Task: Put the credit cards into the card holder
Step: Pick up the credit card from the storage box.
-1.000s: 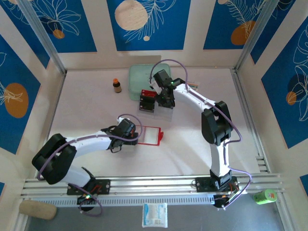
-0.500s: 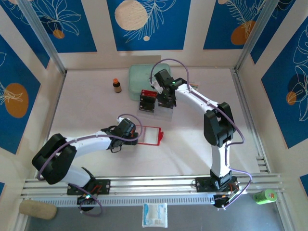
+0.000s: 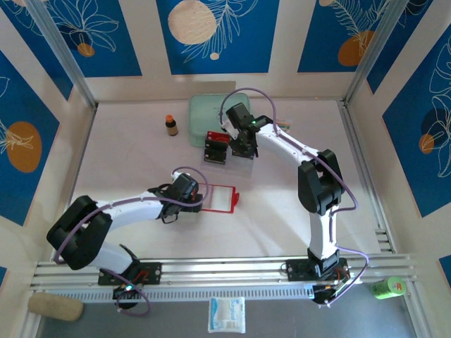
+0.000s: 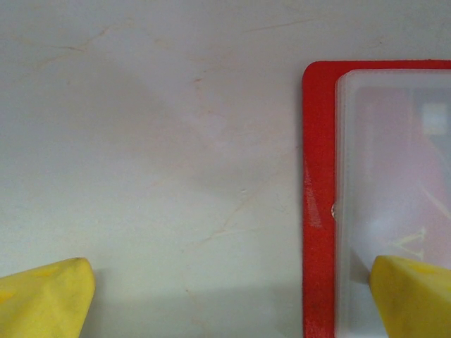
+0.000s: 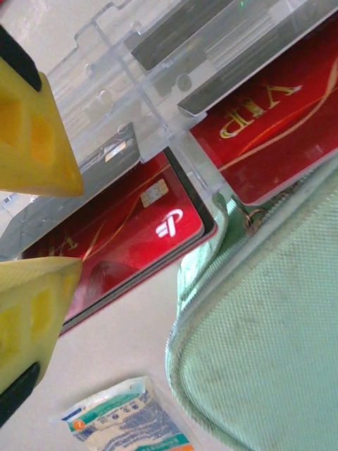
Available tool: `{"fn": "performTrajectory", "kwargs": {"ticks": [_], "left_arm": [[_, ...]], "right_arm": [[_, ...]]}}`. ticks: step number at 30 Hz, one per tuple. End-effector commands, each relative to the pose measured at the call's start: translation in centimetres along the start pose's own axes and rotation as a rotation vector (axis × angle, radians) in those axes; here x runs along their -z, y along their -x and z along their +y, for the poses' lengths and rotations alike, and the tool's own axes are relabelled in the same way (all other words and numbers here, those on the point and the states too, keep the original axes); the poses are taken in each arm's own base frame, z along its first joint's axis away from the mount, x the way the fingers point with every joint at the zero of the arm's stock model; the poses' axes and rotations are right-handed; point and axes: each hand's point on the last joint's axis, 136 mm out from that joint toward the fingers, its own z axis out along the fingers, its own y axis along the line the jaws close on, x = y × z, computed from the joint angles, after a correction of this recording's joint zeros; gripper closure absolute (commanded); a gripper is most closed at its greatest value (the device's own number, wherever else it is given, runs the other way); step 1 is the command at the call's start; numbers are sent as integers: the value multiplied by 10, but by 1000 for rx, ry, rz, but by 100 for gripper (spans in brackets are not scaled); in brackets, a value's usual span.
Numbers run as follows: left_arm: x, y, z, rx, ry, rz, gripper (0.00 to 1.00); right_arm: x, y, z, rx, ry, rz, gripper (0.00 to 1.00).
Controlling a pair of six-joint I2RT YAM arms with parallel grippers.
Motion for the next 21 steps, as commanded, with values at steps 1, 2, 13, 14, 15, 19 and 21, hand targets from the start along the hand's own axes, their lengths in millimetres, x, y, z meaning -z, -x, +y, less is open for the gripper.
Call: {"fn": "performTrajectory", "kwargs": {"ticks": [1, 2, 13, 14, 15, 19, 21], "left_arm": [[1, 0, 3, 19, 1, 2, 0], [1, 1, 3, 19, 1, 2, 0], [2, 1, 3, 19, 1, 0, 0], [1, 0, 3, 18, 1, 2, 0], [2, 1, 3, 19, 1, 1, 0], [2, 0, 4, 19, 3, 3, 0], [2, 0, 4, 19, 2, 3, 0]], "right_arm": [[-9, -9, 15, 33, 39, 33, 71], [-10, -11, 16, 36, 40, 38, 72], [-3, -6, 15, 50, 38, 18, 96], [-1, -5, 16, 55, 40, 14, 98], [0, -4, 16, 57, 41, 8, 100], [8, 1, 19, 86, 49, -17, 100], [14, 5, 21, 103, 51, -31, 100]]}}
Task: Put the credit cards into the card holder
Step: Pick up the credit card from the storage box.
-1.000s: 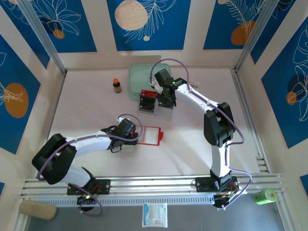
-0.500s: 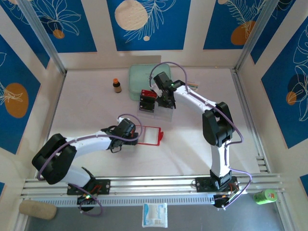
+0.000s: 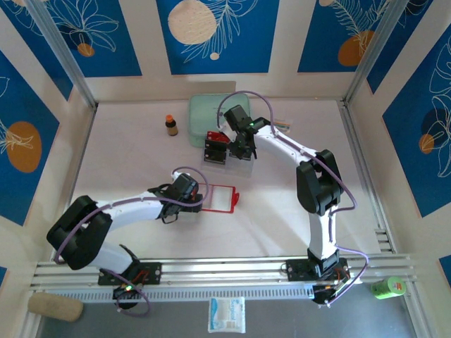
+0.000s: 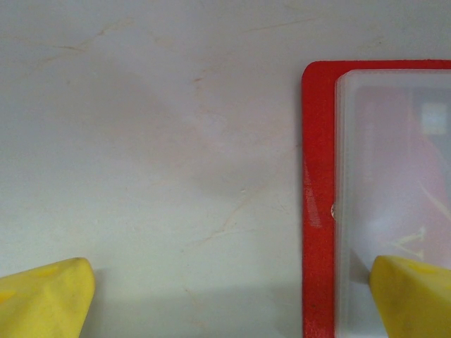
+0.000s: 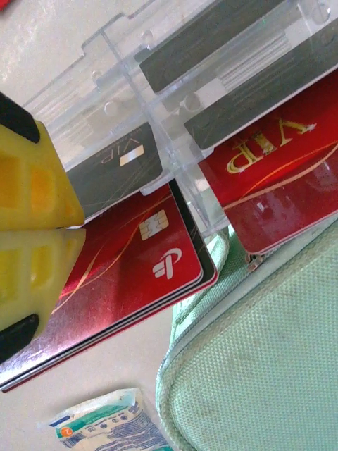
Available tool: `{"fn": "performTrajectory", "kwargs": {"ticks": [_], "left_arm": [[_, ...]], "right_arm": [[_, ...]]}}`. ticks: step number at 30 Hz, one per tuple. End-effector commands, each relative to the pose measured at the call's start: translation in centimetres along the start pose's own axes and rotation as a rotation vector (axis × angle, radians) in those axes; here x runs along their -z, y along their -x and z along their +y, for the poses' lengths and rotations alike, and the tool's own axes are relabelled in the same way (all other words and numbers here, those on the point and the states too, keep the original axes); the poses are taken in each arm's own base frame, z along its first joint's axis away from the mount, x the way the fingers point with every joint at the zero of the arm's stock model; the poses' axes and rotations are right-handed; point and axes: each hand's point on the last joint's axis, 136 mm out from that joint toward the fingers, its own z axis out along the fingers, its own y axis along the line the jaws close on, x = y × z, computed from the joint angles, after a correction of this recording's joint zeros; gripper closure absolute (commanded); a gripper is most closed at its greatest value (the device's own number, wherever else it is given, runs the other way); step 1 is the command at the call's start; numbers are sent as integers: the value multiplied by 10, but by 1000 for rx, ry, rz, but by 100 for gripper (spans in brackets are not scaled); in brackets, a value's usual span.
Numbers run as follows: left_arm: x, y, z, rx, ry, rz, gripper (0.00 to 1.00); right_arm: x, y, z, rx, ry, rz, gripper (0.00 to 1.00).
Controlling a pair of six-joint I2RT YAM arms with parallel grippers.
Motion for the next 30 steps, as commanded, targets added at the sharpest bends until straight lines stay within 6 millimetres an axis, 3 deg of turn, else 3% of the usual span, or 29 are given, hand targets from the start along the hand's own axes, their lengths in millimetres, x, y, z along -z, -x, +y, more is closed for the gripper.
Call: {"fn": "performTrajectory", "kwargs": {"ticks": [1, 11, 20, 25, 30], "left_arm": [[2, 0, 4, 19, 2, 2, 0], [2, 0, 4, 20, 0, 2, 0], [5, 4, 2, 24, -9, -7, 0], [10, 7, 2, 27, -12, -17, 0], [17, 15, -1, 25, -24, -33, 0]], "right_arm": [[18, 6, 12, 47, 40, -35, 100], [52, 23, 12, 69, 41, -109, 100], [85, 26, 16, 13, 84, -165, 100], [105, 24, 18, -114, 136, -207, 100], [123, 20, 37, -304, 265, -257, 100]]}}
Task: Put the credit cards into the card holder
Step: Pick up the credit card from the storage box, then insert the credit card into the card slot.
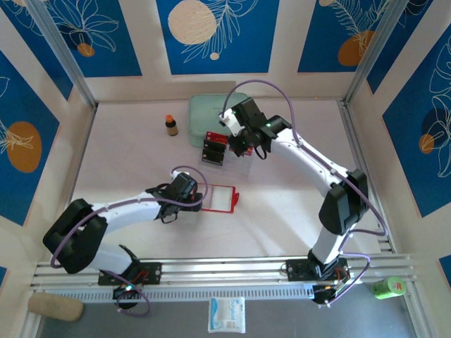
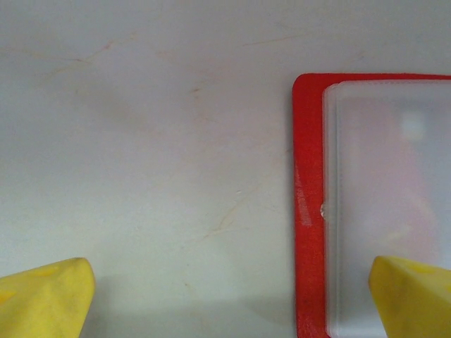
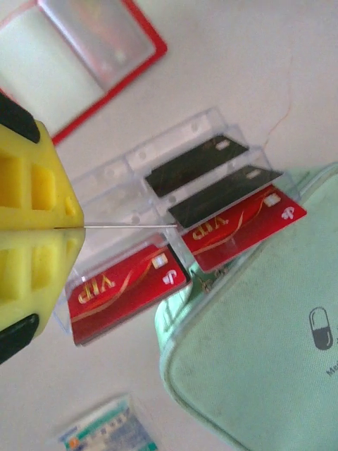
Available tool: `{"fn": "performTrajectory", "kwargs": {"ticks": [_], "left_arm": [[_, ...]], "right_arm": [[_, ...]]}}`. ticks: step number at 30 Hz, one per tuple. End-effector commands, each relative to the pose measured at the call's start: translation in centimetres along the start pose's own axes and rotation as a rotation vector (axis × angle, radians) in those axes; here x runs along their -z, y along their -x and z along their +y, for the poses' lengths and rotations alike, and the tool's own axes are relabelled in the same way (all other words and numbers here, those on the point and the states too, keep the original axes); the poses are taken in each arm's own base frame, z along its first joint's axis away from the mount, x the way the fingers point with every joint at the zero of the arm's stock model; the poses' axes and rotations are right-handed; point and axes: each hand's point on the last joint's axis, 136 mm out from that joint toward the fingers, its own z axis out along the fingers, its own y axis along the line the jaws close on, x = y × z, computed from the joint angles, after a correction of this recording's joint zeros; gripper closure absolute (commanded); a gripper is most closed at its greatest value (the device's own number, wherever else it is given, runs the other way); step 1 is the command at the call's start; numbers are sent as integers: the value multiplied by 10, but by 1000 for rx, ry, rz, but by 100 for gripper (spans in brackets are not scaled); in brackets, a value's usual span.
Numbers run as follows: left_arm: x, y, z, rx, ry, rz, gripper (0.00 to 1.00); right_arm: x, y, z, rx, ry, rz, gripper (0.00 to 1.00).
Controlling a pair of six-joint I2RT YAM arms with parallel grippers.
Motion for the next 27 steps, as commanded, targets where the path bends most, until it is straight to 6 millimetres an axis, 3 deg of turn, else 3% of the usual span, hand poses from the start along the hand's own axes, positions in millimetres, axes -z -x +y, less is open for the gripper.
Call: {"fn": "performTrajectory", "kwargs": {"ticks": [1, 7, 14, 21, 27], "left_arm": [[10, 12, -1, 17, -11, -15, 0], [15, 28, -15, -24, -54, -28, 0], [2, 27, -18, -81, -30, 4, 0], [-9, 12, -8, -104, 13, 39, 0], [-11, 5, 5, -97, 66, 53, 0]], "right_arm": [[15, -3, 25, -198, 138, -48, 100], [21, -21, 54, -493, 299, -113, 100], [-3, -62, 78, -828, 396, -136, 100], [-34, -99, 107, -959, 374, -140, 100], [-50, -113, 121, -1012, 343, -184, 100]]}}
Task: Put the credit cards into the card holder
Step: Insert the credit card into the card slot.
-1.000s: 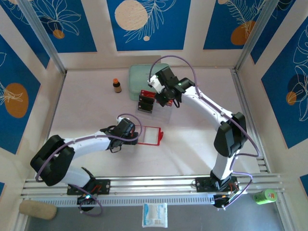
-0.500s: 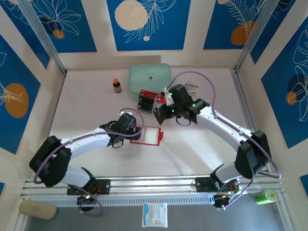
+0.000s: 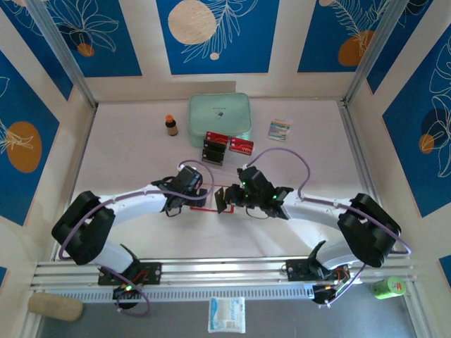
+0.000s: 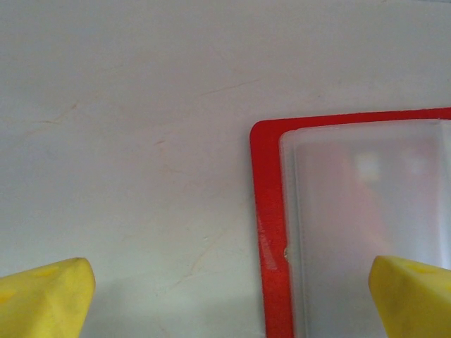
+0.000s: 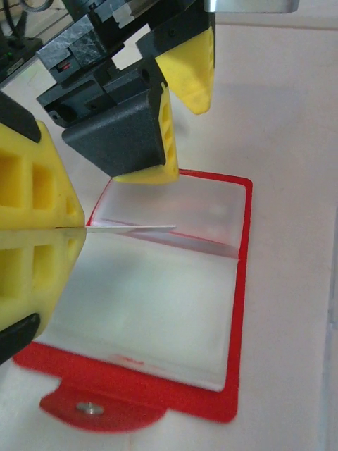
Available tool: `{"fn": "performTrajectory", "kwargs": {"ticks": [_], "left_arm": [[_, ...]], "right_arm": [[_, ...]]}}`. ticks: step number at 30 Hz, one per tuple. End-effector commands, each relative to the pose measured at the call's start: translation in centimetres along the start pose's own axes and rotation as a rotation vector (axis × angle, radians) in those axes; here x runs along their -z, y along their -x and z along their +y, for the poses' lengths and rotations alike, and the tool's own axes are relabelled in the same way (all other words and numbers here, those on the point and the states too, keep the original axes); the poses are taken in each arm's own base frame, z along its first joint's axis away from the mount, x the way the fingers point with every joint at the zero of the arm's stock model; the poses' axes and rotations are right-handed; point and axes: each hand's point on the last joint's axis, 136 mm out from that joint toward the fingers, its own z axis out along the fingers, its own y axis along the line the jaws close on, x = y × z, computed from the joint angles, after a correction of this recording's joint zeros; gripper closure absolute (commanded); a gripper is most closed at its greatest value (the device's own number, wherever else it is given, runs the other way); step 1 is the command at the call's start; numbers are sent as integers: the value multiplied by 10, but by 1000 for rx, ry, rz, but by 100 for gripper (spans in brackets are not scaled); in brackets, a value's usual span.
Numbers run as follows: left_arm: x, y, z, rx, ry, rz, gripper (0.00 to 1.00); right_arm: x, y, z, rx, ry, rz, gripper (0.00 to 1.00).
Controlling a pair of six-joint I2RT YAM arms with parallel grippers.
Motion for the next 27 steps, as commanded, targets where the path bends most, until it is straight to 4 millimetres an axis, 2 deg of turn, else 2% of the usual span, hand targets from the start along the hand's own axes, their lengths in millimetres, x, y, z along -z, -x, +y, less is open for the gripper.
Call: {"fn": "performTrajectory", "kwargs": {"ticks": [1, 14, 27], "left_arm": [[-5, -15, 17, -13, 68, 42, 0], [-8, -32, 27, 11, 99, 80, 0], [-3, -38, 32, 22, 104, 85, 0]], "right_arm": [[-6, 15, 9, -74, 43, -126, 100], [-12, 17, -2, -101, 31, -233, 100], [-22, 23, 4, -114, 85, -286, 100]]}}
